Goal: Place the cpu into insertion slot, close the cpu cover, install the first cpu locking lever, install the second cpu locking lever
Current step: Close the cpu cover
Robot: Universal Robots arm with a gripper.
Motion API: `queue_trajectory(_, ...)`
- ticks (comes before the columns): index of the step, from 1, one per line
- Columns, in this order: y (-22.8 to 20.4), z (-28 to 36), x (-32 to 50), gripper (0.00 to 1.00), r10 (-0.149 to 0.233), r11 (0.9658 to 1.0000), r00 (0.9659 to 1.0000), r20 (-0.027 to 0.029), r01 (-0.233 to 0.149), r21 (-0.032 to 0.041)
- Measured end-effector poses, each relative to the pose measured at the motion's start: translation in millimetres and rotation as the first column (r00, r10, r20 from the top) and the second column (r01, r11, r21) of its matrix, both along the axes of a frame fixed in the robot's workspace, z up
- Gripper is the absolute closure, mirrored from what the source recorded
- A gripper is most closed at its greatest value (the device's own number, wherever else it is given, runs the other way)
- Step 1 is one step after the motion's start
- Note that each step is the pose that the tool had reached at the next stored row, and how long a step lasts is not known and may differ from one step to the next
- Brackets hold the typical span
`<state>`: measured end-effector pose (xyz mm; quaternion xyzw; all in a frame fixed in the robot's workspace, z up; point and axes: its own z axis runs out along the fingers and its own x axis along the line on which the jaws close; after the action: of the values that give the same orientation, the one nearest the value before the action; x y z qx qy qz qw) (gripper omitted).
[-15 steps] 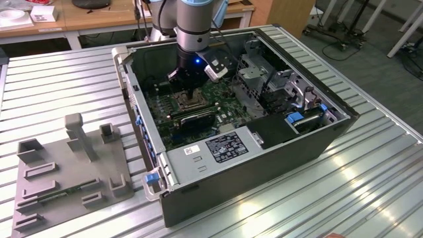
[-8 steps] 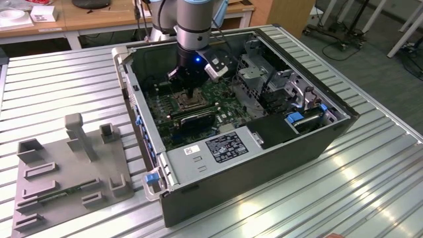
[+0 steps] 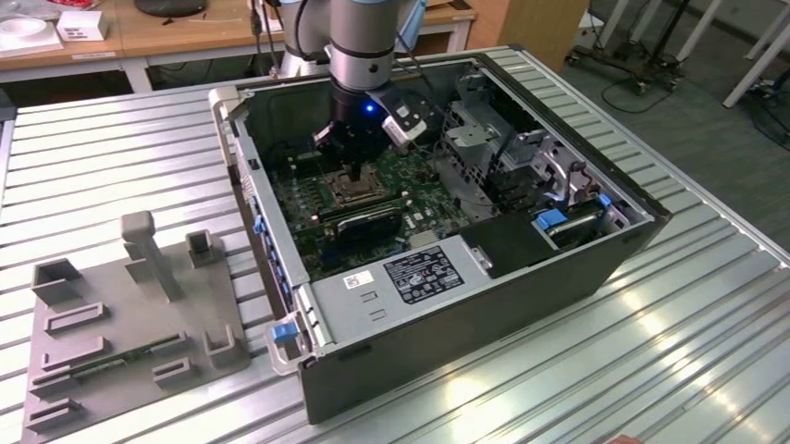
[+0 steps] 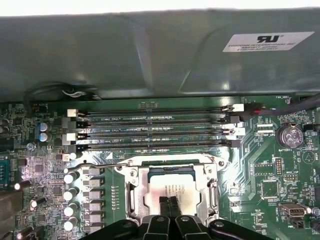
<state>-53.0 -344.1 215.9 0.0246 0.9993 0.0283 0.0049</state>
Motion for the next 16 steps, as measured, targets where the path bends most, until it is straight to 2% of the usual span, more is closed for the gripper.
queue_trajectory(2,0.0,0.0,-0.3,0.89,0.000,1.0000,1.0000,0.0027,0.000,-0.0001)
queue_trajectory(6,0.0,0.0,-1.4,0.89,0.000,1.0000,0.9999,0.0133,0.000,0.0000)
queue_trajectory(16,0.0,2.6,-1.4,0.89,0.000,1.0000,0.9999,0.0136,0.000,-0.0001)
